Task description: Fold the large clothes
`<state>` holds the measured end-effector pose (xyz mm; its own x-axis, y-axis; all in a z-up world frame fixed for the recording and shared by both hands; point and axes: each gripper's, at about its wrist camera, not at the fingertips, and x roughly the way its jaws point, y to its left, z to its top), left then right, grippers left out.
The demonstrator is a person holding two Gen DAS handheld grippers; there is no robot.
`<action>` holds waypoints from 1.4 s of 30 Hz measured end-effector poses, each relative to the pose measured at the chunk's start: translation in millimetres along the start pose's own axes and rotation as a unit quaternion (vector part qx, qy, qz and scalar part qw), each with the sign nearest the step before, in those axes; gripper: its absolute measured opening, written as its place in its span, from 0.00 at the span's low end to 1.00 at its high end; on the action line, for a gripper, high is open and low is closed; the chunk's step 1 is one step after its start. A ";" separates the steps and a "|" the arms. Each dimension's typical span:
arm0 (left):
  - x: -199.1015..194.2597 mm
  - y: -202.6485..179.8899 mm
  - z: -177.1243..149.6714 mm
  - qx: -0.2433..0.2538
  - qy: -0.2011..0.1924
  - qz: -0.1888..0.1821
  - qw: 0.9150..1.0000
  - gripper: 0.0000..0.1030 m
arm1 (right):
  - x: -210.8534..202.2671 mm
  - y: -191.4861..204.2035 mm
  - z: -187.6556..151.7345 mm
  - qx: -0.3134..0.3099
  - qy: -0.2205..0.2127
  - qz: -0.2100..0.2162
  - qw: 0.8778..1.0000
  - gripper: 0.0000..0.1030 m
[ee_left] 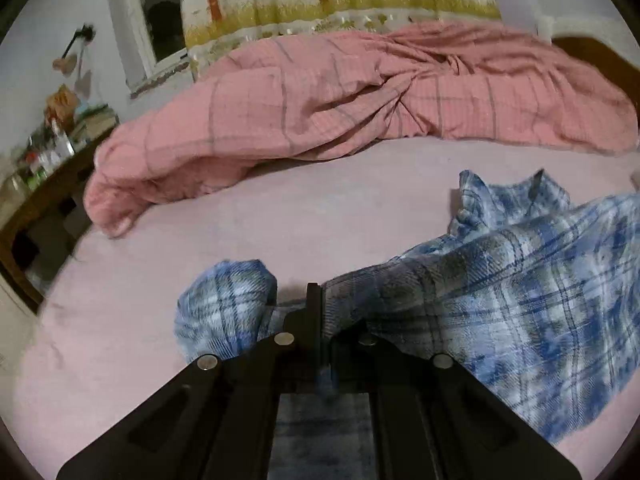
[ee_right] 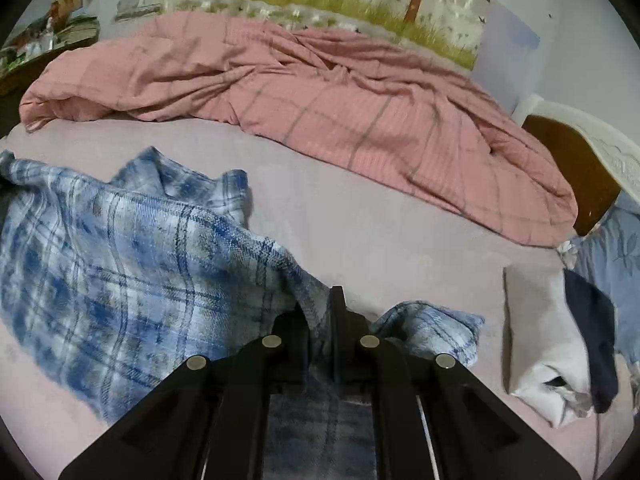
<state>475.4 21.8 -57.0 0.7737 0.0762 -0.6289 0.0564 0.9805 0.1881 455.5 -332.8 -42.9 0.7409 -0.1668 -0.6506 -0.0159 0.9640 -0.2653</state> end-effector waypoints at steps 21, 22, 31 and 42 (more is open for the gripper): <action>-40.2 11.8 -5.5 -0.058 -0.065 -0.171 0.981 0.92 | -43.6 -50.6 -25.8 0.178 -0.103 0.096 0.974 0.64; -32.7 9.6 -6.8 -0.059 -0.053 -0.175 0.981 0.85 | -36.8 -44.3 -24.9 0.162 -0.096 0.120 0.975 0.58; 42.7 18.6 -20.3 -0.103 0.025 -0.092 0.990 0.39 | 59.5 -29.9 -37.2 0.126 0.027 0.059 0.990 0.33; 34.0 3.7 -11.3 -0.058 0.017 -0.019 0.998 0.37 | 49.1 -35.7 -36.3 0.127 0.024 0.058 0.990 0.29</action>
<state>494.8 30.2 -86.2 0.7503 0.0426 -0.6597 0.0105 0.9970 0.0762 468.0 -382.9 -91.2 0.7118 -0.0548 -0.7003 0.0742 0.9972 -0.0026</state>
